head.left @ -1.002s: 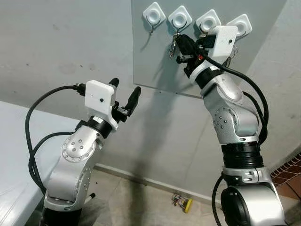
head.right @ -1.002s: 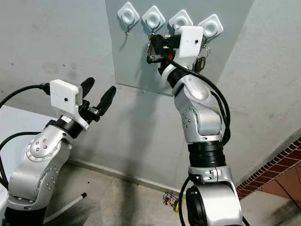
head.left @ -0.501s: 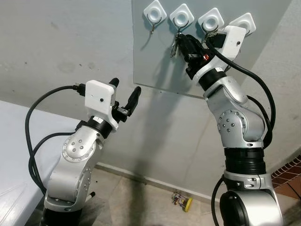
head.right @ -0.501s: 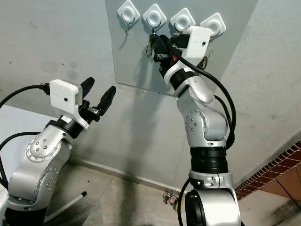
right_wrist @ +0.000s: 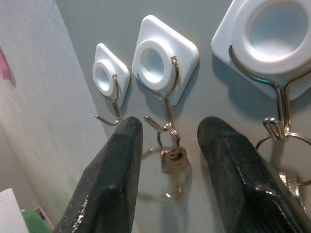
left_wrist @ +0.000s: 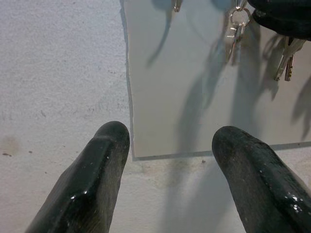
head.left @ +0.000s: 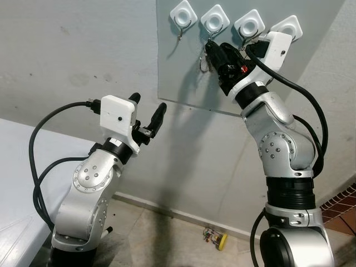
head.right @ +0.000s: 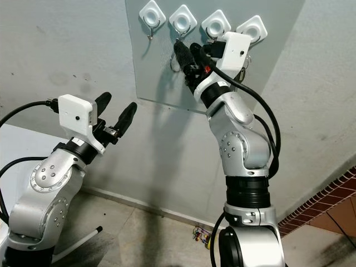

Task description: Hang keys on a hook

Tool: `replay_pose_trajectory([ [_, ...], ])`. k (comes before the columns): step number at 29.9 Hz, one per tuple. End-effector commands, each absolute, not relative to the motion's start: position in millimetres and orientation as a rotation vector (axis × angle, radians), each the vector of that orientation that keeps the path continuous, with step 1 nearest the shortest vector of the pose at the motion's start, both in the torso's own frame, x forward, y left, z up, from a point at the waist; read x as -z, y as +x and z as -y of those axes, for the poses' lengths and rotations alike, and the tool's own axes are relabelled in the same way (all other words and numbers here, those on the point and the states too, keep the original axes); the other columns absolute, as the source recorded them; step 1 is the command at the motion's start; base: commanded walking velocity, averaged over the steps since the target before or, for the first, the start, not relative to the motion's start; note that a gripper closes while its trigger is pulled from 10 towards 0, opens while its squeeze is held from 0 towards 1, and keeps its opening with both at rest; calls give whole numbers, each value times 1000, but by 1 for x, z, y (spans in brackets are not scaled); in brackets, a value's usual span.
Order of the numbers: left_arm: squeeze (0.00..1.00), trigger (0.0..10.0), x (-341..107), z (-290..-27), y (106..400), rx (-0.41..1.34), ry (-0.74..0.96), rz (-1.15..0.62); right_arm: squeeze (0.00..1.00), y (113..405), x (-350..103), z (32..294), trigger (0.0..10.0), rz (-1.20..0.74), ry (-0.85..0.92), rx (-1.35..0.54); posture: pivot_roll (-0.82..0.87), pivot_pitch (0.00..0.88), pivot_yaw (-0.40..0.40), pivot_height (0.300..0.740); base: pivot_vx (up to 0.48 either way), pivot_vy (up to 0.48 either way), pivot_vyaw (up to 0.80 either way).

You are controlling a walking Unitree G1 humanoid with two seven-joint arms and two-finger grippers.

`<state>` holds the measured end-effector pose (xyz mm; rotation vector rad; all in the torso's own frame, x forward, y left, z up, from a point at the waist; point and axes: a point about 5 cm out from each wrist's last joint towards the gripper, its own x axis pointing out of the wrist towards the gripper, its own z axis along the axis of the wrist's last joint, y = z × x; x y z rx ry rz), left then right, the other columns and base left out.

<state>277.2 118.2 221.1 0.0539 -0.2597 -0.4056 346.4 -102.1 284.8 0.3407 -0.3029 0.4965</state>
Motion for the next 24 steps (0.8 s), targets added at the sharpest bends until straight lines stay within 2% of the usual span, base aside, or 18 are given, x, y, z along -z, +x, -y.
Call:
replay_pose_trajectory([
  [1, 0, 10000, -222, -118, 275, 398, 64, 263, 1000, 345, -282, 106, 10000, 295, 329, -488, -67, 79, -18, 740, 0, 0, 0],
  [9, 0, 10000, -222, -119, 275, 390, 68, 261, 1000, 342, -279, 105, 10000, 319, 296, -513, -67, 82, -17, 740, 0, 0, 0],
  [13, 0, 10000, -217, -124, 277, 339, 88, 262, 988, 333, -266, 105, 10000, 401, 199, -581, -71, 84, -14, 740, 0, 0, 0],
  [15, 0, 10000, -210, -128, 278, 302, 97, 248, 639, 329, -250, 105, 10000, 407, 179, -604, -71, 83, -13, 740, 0, 0, 0],
  [16, 0, 10000, -204, -129, 279, 285, 95, 231, 541, 327, -239, 104, 10000, 394, 175, -610, -72, 80, -13, 740, 0, 0, 0],
  [20, 0, 10000, -189, -133, 280, 256, 89, 191, 529, 323, -217, 103, 10000, 369, 153, -615, -72, 78, -11, 740, 0, 0, 0],
  [22, 0, 10000, -178, -135, 280, 241, 92, 159, 106, 321, -205, 103, 10000, 352, 156, -621, -73, 76, -11, 740, 0, 0, 0],
  [23, 0, 10000, -167, -137, 279, 240, 89, 130, 0, 319, -194, 104, 10000, 333, 154, -622, -74, 76, -10, 740, 0, 0, 0],
  [24, 0, 10000, -162, -138, 278, 234, 85, 118, 0, 318, -189, 104, 10000, 323, 154, -624, -74, 76, -10, 740, 0, 0, 0],
])
